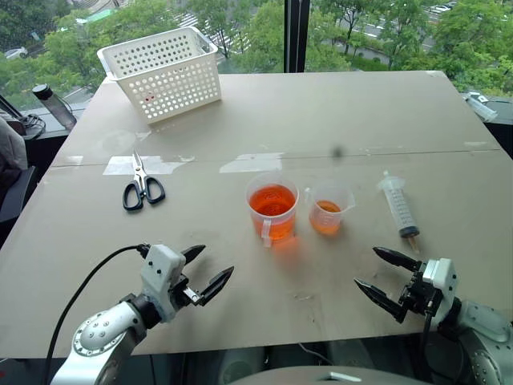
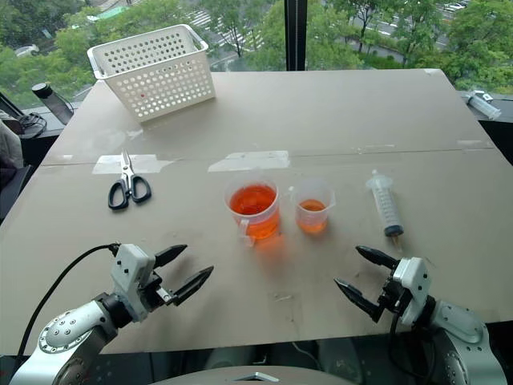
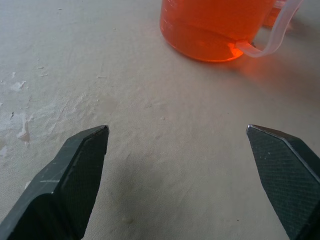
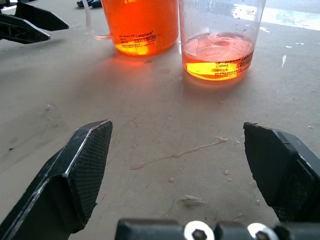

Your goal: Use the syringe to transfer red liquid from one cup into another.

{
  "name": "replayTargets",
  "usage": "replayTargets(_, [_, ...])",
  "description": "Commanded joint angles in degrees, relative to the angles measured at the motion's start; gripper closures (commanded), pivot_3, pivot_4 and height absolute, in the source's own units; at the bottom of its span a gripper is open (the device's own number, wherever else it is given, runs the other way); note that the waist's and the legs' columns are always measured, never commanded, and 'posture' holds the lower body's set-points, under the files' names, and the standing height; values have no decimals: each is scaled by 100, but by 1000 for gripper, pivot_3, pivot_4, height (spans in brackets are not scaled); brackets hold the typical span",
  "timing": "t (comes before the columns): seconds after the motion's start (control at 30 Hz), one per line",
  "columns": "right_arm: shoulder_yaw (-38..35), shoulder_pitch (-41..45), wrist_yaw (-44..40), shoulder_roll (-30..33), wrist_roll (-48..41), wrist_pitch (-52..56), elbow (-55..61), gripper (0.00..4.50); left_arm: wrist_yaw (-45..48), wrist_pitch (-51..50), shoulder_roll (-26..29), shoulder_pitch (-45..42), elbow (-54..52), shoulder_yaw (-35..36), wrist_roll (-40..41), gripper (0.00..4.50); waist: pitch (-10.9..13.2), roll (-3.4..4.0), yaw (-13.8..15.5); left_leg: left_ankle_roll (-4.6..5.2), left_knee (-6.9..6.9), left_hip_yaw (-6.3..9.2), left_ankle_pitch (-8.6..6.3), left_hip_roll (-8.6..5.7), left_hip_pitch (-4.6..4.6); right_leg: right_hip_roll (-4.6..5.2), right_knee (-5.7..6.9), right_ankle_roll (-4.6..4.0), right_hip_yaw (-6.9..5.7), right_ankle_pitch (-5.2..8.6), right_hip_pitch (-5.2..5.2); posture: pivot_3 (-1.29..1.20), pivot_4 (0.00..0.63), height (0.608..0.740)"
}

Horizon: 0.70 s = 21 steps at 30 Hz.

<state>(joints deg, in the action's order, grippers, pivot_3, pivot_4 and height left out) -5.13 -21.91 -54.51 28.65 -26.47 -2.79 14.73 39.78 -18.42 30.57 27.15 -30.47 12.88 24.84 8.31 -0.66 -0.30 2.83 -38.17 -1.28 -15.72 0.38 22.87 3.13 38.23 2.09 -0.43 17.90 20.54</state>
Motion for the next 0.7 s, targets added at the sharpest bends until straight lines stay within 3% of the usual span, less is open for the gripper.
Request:
replayTargets(0.03, [-115, -70, 21, 40, -54, -41, 184, 37, 77, 52, 42, 28, -47, 24, 47, 0, 0, 0, 0, 0, 0, 0, 0, 0, 0, 0, 0, 0, 0, 0, 0, 0, 150, 740])
replayTargets(0.7, [-81, -79, -47, 272, -282, 354, 526, 37, 346, 152, 152, 0, 94, 137, 74, 0, 0, 2, 0, 0, 0, 0, 0, 0, 0, 0, 0, 0, -1, 0, 0, 0, 150, 740])
